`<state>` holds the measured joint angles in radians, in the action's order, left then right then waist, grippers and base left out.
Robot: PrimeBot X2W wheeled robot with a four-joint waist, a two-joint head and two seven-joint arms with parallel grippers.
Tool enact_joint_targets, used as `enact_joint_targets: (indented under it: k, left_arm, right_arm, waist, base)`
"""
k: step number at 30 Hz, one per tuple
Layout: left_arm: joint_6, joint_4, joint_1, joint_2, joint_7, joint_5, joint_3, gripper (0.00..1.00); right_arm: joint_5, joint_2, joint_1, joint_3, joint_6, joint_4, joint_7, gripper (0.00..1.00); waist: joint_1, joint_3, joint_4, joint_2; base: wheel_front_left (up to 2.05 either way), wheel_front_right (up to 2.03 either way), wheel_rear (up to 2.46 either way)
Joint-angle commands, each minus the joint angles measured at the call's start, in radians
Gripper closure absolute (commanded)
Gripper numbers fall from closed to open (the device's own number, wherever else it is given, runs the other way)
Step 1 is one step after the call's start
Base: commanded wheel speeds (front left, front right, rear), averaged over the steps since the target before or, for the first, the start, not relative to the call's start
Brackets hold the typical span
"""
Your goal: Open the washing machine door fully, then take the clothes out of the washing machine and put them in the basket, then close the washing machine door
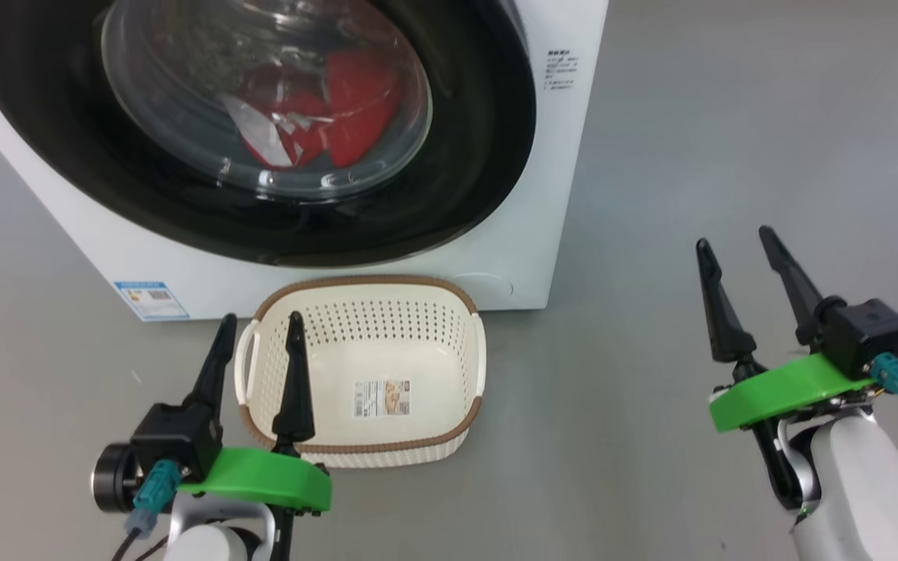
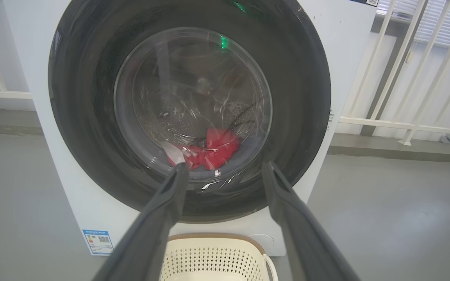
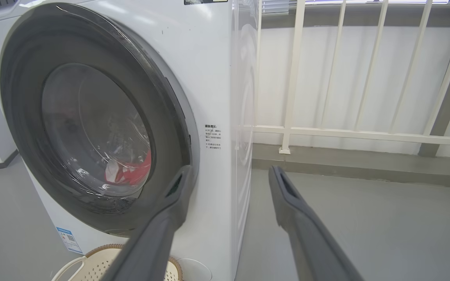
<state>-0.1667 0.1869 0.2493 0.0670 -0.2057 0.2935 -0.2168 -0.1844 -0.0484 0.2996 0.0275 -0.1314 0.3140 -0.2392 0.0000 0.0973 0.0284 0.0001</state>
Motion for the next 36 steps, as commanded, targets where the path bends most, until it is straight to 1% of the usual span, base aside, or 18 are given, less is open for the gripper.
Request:
enact_joint_targets:
  k: [1, 2, 3, 4, 6, 7, 9, 11, 21, 24, 25, 31, 32, 36]
  left_arm:
    - [0.007, -0.034, 0.045, 0.017, -0.013, -0.002, 0.025, 0.00]
    - [0.008, -0.036, 0.049, 0.016, -0.014, -0.002, 0.021, 0.00]
    - [0.008, -0.036, 0.052, 0.015, -0.014, -0.003, 0.017, 0.00]
    - [0.010, -0.036, 0.055, 0.015, -0.015, -0.003, 0.014, 0.00]
    - [0.014, -0.037, 0.061, 0.015, -0.018, -0.001, 0.012, 0.00]
    - [0.015, -0.038, 0.065, 0.014, -0.019, 0.000, 0.009, 0.00]
    - [0.018, -0.040, 0.072, 0.013, -0.022, 0.000, 0.004, 0.00]
    - [0.020, -0.044, 0.079, 0.012, -0.025, 0.001, 0.001, 0.00]
    - [0.022, -0.058, 0.103, 0.008, -0.034, 0.001, -0.019, 0.00]
    - [0.021, -0.068, 0.109, 0.007, -0.036, -0.001, -0.025, 0.00]
    - [0.021, -0.068, 0.109, 0.007, -0.036, -0.001, -0.025, 0.00]
    - [0.014, -0.090, 0.127, 0.010, -0.037, -0.017, -0.040, 0.00]
    - [0.013, -0.101, 0.131, 0.010, -0.038, -0.019, -0.043, 0.00]
    - [0.010, -0.121, 0.134, 0.011, -0.041, -0.022, -0.045, 0.00]
  right_arm:
    - [-0.010, -0.002, 0.044, -0.011, 0.001, -0.031, -0.013, 0.00]
    - [-0.015, -0.002, 0.050, -0.008, 0.001, -0.031, -0.014, 0.00]
    - [-0.016, -0.002, 0.057, -0.004, 0.001, -0.031, -0.015, 0.09]
    - [-0.028, -0.002, 0.064, -0.003, 0.001, -0.030, -0.016, 0.44]
    - [-0.037, -0.002, 0.081, -0.001, 0.001, -0.028, -0.018, 0.83]
    - [-0.044, -0.002, 0.091, 0.001, 0.001, -0.027, -0.018, 1.00]
    - [-0.050, -0.002, 0.113, 0.007, 0.001, -0.024, -0.019, 1.00]
    - [-0.081, -0.002, 0.136, 0.007, 0.001, -0.019, -0.020, 1.00]
    - [-0.308, -0.002, 0.261, -0.020, 0.001, 0.037, -0.022, 1.00]
    - [-0.359, -0.002, 0.305, -0.022, 0.001, 0.052, -0.020, 1.00]
    - [-0.359, -0.002, 0.305, -0.022, 0.001, 0.052, -0.020, 1.00]
    - [-0.496, -0.002, 0.393, -0.022, 0.001, 0.065, 0.014, 1.00]
    - [-0.543, -0.002, 0.416, -0.020, 0.001, 0.070, 0.029, 1.00]
    - [-0.631, -0.002, 0.465, -0.021, 0.001, 0.090, 0.069, 1.00]
  waist:
    - [0.0000, 0.032, 0.018, -0.0001]
    - [0.0000, 0.041, 0.022, -0.0001]
    - [0.0000, 0.050, 0.026, -0.0001]
    - [0.0000, 0.058, 0.030, -0.0001]
    - [0.0000, 0.075, 0.037, -0.0001]
    - [0.0000, 0.083, 0.042, -0.0001]
    - [0.0000, 0.099, 0.051, -0.0001]
    - [0.0000, 0.115, 0.060, -0.0001]
    - [0.0000, 0.189, 0.097, -0.0001]
    - [0.0000, 0.216, 0.104, -0.0001]
    - [0.0000, 0.216, 0.104, -0.0001]
    - [0.0000, 0.267, 0.114, -0.0001]
    - [0.0000, 0.280, 0.117, -0.0001]
    - [0.0000, 0.302, 0.120, -0.0001]
  base:
    - [0.00, 0.00, 0.00]
    - [0.00, 0.00, 0.00]
    - [0.00, 0.00, 0.00]
    - [0.00, 0.00, 0.00]
    - [0.00, 0.00, 0.00]
    - [0.00, 0.00, 0.00]
    - [0.00, 0.00, 0.00]
    - [0.00, 0.00, 0.00]
    - [0.00, 0.00, 0.00]
    - [0.00, 0.00, 0.00]
    - [0.00, 0.00, 0.00]
    - [0.00, 0.00, 0.00]
    - [0.00, 0.00, 0.00]
    - [0.00, 0.00, 0.00]
